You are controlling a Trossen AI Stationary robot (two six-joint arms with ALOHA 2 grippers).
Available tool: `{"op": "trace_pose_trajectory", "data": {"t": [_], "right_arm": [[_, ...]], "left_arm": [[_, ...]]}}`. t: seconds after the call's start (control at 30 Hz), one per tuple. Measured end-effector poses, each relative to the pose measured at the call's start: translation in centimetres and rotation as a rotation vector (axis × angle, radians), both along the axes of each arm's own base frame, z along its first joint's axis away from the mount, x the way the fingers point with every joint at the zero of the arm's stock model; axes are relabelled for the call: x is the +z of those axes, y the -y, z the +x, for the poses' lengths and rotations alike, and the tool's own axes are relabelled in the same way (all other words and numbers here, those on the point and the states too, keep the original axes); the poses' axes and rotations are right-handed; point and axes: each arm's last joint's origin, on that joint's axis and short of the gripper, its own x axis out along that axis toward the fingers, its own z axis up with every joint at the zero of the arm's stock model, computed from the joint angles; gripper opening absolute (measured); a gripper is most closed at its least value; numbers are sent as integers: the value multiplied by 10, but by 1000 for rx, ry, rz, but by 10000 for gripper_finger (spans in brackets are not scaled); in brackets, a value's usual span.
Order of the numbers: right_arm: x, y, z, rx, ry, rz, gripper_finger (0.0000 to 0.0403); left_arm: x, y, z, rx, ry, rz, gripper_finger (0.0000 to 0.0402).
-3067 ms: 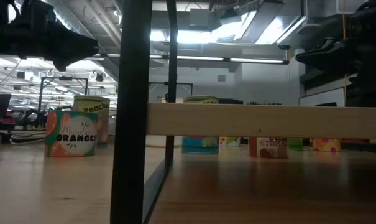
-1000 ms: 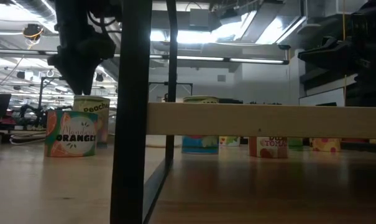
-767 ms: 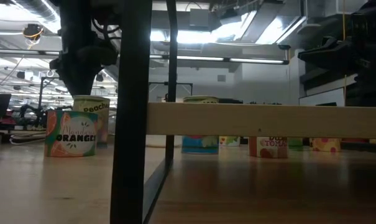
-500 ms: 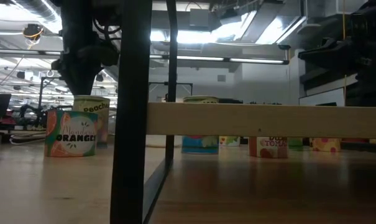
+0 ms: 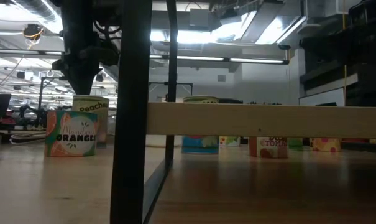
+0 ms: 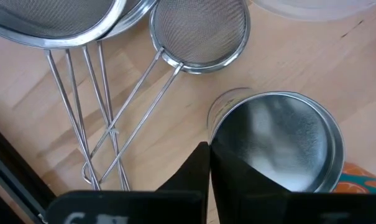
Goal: Pick and place cans onto a shelf
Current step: Put the blue can on the shelf
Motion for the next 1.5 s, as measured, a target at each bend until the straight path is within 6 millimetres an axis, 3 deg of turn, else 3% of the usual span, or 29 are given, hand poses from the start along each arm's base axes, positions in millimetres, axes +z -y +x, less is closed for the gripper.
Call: {"op": "trace_pose_trajectory", "data": {"t": [0.4, 0.77, 0.97, 1.27, 1.5], "right_arm": [[5, 0, -1, 27, 62, 158, 80], [10, 2, -2, -4, 143, 332, 189], [16, 3, -4, -43, 213, 372, 204], [60, 4, -1, -44, 213, 370, 204], [98, 9, 36, -138, 91, 355, 204]], "left_arm": [[0, 0, 0, 2, 0, 14, 1], [1, -1, 2, -23, 16, 23, 0], [15, -2, 10, -71, 55, 50, 0], [45, -4, 20, -139, 137, 102, 0], [55, -5, 26, -164, 196, 123, 0]]}}
